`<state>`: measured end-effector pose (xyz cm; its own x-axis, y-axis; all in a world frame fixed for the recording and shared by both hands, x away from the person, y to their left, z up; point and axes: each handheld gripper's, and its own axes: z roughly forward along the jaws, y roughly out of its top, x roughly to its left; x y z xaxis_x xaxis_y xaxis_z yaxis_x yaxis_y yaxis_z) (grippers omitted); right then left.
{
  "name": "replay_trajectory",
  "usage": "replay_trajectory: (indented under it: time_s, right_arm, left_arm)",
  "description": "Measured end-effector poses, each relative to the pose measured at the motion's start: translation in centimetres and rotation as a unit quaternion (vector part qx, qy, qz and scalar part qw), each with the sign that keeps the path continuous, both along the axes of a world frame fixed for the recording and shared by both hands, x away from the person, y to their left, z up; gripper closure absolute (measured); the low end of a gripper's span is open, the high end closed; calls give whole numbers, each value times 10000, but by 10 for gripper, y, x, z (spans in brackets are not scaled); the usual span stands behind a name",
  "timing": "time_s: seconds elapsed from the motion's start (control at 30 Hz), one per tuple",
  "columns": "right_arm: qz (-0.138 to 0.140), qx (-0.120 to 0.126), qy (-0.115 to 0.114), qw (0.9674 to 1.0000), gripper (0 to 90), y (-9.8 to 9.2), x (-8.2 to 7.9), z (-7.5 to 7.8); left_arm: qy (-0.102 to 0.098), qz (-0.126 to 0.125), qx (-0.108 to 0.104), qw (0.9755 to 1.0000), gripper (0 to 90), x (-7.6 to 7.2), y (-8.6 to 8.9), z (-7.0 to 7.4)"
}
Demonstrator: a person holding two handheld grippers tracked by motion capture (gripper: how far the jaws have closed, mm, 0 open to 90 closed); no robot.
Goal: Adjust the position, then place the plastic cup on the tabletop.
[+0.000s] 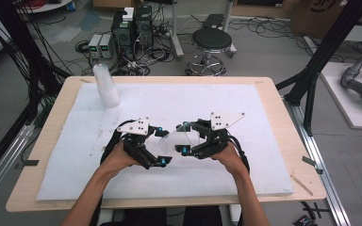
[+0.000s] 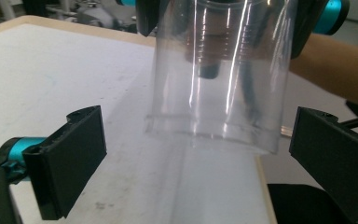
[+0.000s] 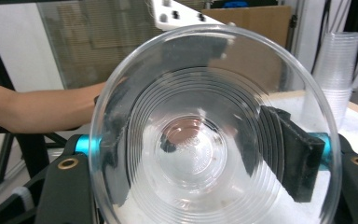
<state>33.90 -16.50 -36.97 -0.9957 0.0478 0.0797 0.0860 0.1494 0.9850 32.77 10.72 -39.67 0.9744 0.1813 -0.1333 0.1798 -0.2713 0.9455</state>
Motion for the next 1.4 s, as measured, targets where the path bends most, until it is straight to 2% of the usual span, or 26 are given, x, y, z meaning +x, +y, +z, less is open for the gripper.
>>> replay_trajectory:
  time_s: [0.07, 0.17, 0.23, 0.37, 0.4, 0.5, 0.57, 0.63, 0.67, 0.73, 0.8, 0.87, 0.97, 1.0, 1.03, 1.1, 1.4]
  right_arm:
    - [-56, -76, -17, 10000, 319, -1, 0, 0]
    - [-189, -297, 25, 9994, 318, -4, 3, 1]
    - [-291, -434, 74, 9986, 319, -6, 5, 1]
    - [-551, -780, 155, 9953, 319, -8, 10, 4]
    - [-612, -886, 194, 9940, 319, -8, 11, 5]
    - [-899, -1236, 164, 9881, 319, -8, 17, 8]
    - [-1062, -1420, 201, 9840, 319, -8, 21, 10]
    - [-1231, -1613, 275, 9788, 320, -8, 25, 11]
    - [-1294, -1688, 250, 9768, 320, -8, 27, 11]
    - [-1475, -1972, 251, 9689, 321, -6, 31, 12]
    - [-1603, -2175, 239, 9625, 322, -4, 34, 14]
    - [-1648, -2280, 257, 9593, 322, -1, 37, 15]
    - [-1720, -2389, 231, 9554, 324, 3, 38, 17]
    - [-1730, -2395, 268, 9550, 324, 4, 38, 18]
    - [-1732, -2396, 220, 9550, 324, 4, 38, 19]
    - [-1710, -2379, 255, 9558, 325, 5, 38, 19]
    - [-1743, -2429, 282, 9538, 325, 6, 41, 17]
  left_arm:
    - [-134, 279, 226, 9993, 37, -3, 7, -1]
    - [-233, 705, 373, 9965, 37, -8, 17, -7]
    - [-298, 1045, 507, 9928, 37, -13, 28, -13]
    - [-283, 1643, 596, 9842, 38, -19, 49, -27]
    - [-242, 1837, 579, 9810, 38, -21, 56, -32]
    - [-142, 2222, 552, 9733, 38, -23, 72, -44]
    - [-63, 2375, 511, 9700, 38, -25, 80, -49]
    - [-68, 2500, 535, 9667, 38, -27, 86, -52]
    - [-59, 2598, 509, 9643, 37, -29, 90, -54]
    - [-95, 2778, 480, 9594, 38, -32, 95, -58]
    - [-137, 2906, 465, 9556, 37, -33, 101, -62]
    - [-234, 3060, 390, 9510, 38, -34, 107, -65]
    - [-215, 3247, 184, 9454, 38, -32, 117, -71]
    - [-178, 3283, 120, 9443, 37, -31, 119, -72]
    - [-132, 3289, 63, 9443, 37, -30, 121, -72]
    - [-252, 3325, 106, 9427, 37, -31, 121, -71]
    - [-212, 3265, 118, 9449, 37, -32, 120, -72]
